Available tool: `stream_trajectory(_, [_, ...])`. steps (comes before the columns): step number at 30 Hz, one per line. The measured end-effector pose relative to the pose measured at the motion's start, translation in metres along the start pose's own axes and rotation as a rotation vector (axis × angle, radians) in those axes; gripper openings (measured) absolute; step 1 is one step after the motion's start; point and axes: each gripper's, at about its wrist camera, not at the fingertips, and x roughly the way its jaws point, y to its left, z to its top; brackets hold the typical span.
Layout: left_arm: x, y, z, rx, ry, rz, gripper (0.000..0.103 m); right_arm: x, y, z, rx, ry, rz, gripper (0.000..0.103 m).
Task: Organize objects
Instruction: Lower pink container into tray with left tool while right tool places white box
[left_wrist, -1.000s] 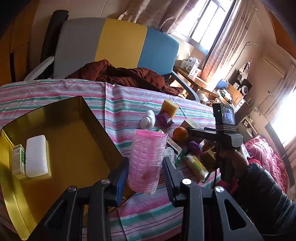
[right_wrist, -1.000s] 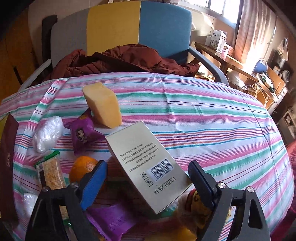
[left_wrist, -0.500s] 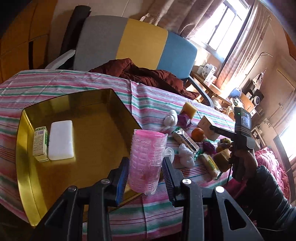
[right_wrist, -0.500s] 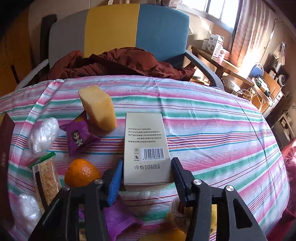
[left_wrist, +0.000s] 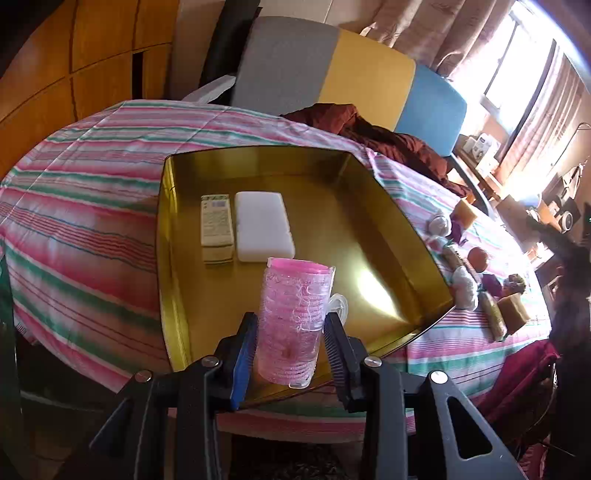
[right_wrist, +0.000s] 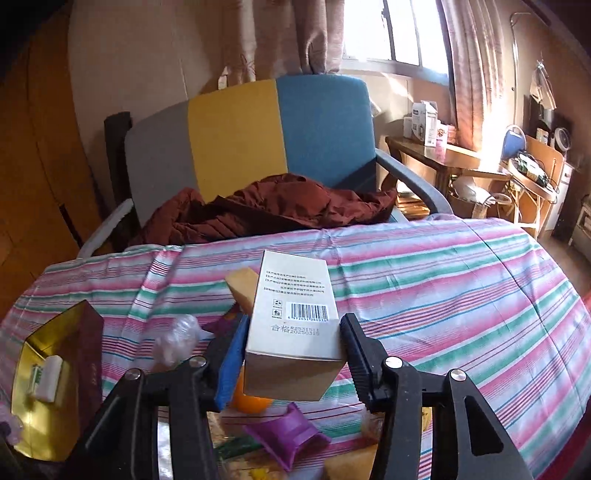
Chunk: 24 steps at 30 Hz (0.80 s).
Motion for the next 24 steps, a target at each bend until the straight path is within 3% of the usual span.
stream_trajectory(4, [0.001, 0.003, -0.005, 0.000, 0.006, 0.018, 0.037, -0.027, 0.036, 0.008, -0.044, -0.031, 0.115, 0.051])
stream_trajectory(8, [-0.001, 0.009, -0.009, 0.007, 0.004, 0.040, 0.037, -0.039, 0.093, 0.000, -0.131, -0.004, 0.242, 0.051])
stream_trajectory(17, [-0.006, 0.030, -0.013, -0.035, 0.000, 0.074, 0.043, -0.024, 0.226, -0.051, -0.275, 0.160, 0.492, 0.051])
stream_trajectory(24, [-0.015, 0.039, -0.011, -0.073, -0.044, 0.062, 0.044, -0.009, 0.296, -0.098, -0.306, 0.355, 0.693, 0.056])
